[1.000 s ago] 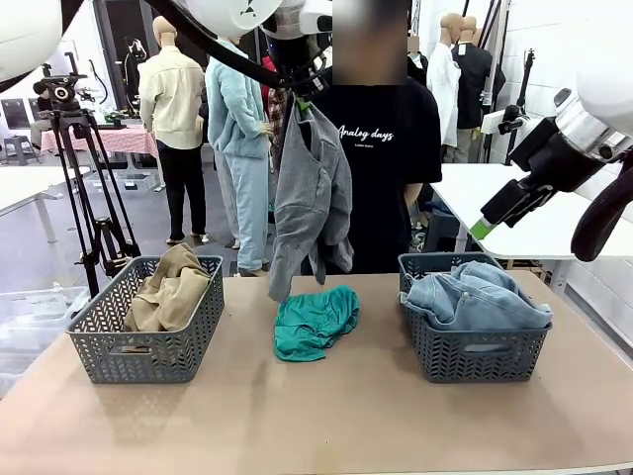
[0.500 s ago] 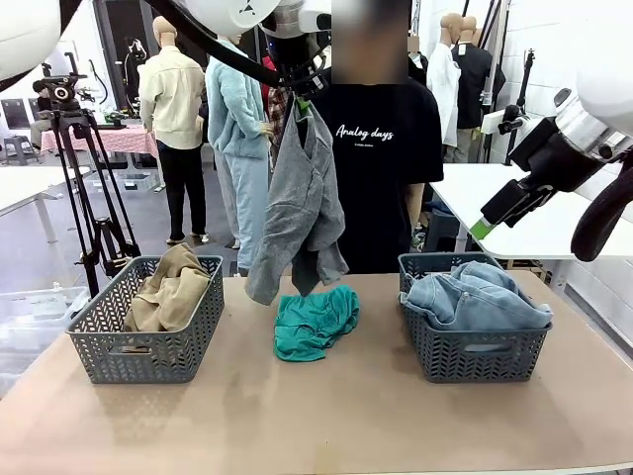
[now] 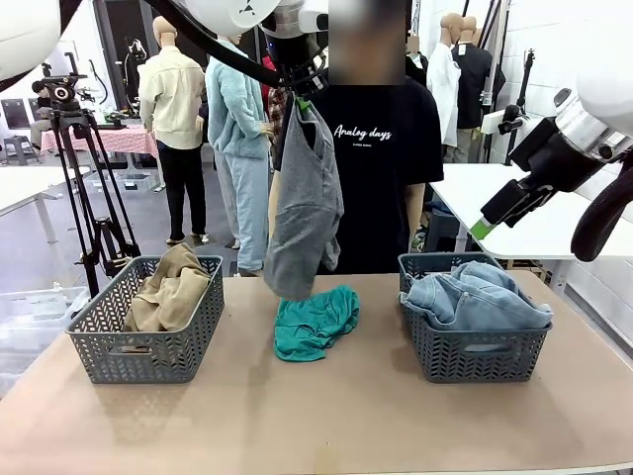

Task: Sort the tops and bottoms.
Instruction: Sort the clothes according to human instructions.

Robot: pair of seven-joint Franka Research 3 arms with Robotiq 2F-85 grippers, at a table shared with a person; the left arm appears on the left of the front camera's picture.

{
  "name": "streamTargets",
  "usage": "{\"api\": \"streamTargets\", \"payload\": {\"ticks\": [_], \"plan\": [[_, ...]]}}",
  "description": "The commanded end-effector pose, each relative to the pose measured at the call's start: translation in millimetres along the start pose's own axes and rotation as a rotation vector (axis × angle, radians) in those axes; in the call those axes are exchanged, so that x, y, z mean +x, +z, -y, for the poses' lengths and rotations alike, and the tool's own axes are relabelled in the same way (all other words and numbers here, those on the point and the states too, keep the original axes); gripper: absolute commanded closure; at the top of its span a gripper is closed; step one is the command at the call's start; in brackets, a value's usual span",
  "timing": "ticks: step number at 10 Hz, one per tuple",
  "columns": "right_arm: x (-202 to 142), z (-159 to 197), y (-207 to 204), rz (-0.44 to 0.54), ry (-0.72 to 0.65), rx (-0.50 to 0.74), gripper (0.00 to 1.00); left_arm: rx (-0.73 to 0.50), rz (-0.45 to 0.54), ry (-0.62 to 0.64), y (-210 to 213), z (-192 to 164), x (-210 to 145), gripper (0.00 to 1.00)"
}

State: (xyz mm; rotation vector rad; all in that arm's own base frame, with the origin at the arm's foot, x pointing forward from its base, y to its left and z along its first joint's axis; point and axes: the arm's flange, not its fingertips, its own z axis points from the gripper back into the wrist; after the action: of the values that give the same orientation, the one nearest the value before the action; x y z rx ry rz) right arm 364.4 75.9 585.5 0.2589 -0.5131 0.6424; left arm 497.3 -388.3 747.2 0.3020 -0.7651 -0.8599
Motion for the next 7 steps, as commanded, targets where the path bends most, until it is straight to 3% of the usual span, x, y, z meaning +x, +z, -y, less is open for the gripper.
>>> {"api": "streamTargets", "payload": {"ticks": [1, 7], "plan": [[0.3, -0.8, -1.9, -0.006, -0.014, -0.025, 0.00, -0.008, 0.013, 0.008, 3.1, -2.1, -5.2, 1.00], [0.3, -0.8, -1.9, -0.006, -0.014, -0.025, 0.00, -0.008, 0.013, 0.008, 3.1, -2.1, -5.2, 1.00]]}}
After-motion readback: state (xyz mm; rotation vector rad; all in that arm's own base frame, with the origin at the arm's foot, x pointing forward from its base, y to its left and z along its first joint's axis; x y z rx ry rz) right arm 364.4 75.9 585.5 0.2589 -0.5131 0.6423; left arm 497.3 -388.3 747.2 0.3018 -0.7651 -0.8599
